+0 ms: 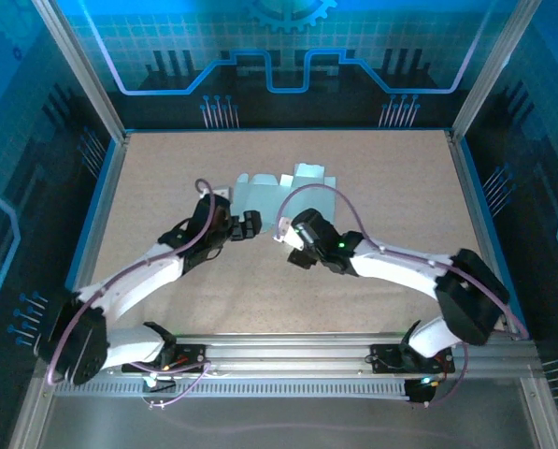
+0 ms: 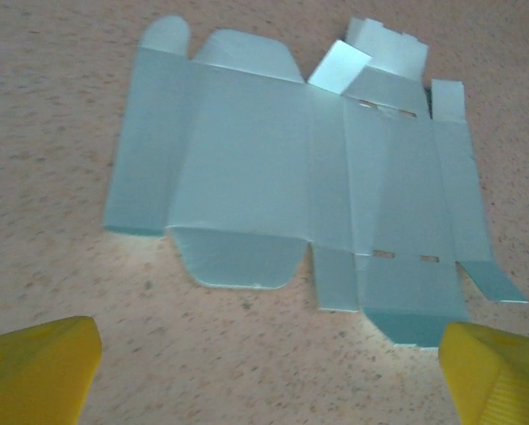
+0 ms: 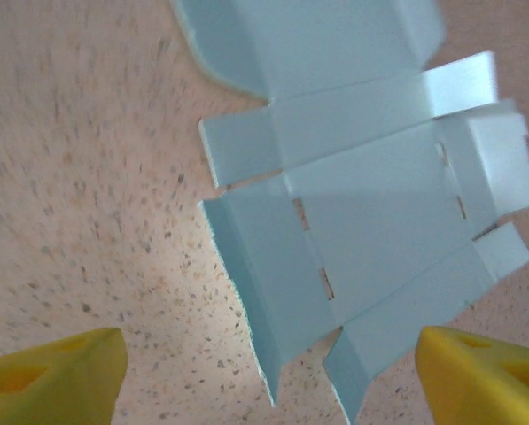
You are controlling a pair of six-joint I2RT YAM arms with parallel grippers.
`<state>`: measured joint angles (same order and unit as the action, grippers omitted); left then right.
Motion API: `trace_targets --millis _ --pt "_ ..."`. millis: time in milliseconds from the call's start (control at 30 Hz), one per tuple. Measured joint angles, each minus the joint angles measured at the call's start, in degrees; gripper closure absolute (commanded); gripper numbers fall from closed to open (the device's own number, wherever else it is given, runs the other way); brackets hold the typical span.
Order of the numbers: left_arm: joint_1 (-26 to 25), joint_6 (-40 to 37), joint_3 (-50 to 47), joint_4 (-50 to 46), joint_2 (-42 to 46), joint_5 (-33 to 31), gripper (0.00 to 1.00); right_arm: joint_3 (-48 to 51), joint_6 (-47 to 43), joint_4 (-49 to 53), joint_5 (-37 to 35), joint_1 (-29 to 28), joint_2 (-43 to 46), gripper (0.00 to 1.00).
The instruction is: Fold the paper box
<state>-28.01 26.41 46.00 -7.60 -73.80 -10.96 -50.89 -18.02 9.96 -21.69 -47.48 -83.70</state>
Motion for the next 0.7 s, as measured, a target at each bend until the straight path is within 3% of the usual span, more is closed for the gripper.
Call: trace_targets --millis 133,333,533,700 --pt "0.00 -0.90 10.27 -1.75 -11.04 4.79 0.01 3.21 11.82 -0.96 1.77 2.91 6.54 0.00" --pt "0.07 -0.83 27.47 -6.36 -28.68 11.87 0.02 11.63 29.99 -2.23 6.43 11.19 16.41 0.01" --pt "1.07 1.68 41.03 -12.04 -42.84 18.36 0.24 18.34 40.17 -1.29 10.93 18.10 26.12 0.05" --pt "2.03 3.89 45.59 -15.15 -49.40 21.46 0.36 18.71 44.92 -0.13 14.75 21.44 28.00 0.05"
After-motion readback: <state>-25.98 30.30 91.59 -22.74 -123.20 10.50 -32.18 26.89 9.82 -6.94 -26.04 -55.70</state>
